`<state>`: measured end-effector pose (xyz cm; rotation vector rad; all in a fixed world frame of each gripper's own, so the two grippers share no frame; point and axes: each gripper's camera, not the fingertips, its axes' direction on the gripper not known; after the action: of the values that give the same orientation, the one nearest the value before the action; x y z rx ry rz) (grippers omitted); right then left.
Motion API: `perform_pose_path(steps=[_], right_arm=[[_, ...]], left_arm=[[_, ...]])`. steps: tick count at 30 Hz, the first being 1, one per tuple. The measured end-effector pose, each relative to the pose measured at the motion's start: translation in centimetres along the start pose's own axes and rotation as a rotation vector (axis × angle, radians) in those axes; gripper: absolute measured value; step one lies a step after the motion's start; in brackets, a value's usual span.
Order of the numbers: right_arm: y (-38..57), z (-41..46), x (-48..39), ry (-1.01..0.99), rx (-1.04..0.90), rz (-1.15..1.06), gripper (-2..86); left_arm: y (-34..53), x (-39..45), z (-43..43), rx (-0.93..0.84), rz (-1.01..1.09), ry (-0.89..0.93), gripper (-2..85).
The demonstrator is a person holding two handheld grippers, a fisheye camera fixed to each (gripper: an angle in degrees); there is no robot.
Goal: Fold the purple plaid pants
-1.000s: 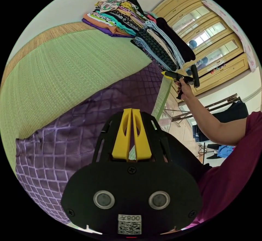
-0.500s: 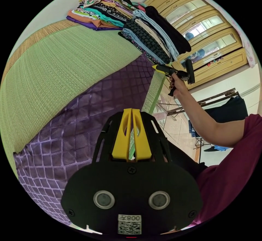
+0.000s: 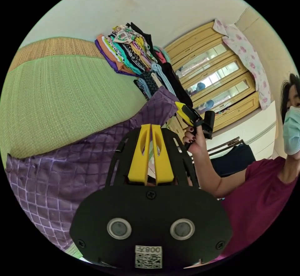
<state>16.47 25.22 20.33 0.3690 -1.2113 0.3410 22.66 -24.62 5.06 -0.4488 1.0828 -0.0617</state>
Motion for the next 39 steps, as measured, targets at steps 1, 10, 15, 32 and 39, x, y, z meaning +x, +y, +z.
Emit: perform_pose_path(steps=[1,10,15,32,39], right_arm=[[-0.1,1.6,-2.0,-0.033,-0.02,-0.02,3.3],[3.1,17.9,-13.4,-0.188,-0.308,-0.069,3.4],[6.5,26.2,-18.3,-0.173,-0.505,-0.105,3.6],[7.4,35.0,-30.3,-0.147,-0.728,-0.273,3.3],[5.5,37.4,-35.8,-0.006,-0.706,-0.401,1.2]], left_arm=[[0.8,-0.7,-2.2,0.036,-0.022,-0.008,0.3],[11.5,-8.5,-15.9,0.146,-0.282,-0.135,0.4],[16.5,-12.6,-19.0,0.139,-0.43,-0.116,1.7],[21.0,-18.5,-23.5,0.136,-0.558,-0.008,5.6],[22.2,-17.1,-25.7,0.159,-0.518,-0.026,5.3]])
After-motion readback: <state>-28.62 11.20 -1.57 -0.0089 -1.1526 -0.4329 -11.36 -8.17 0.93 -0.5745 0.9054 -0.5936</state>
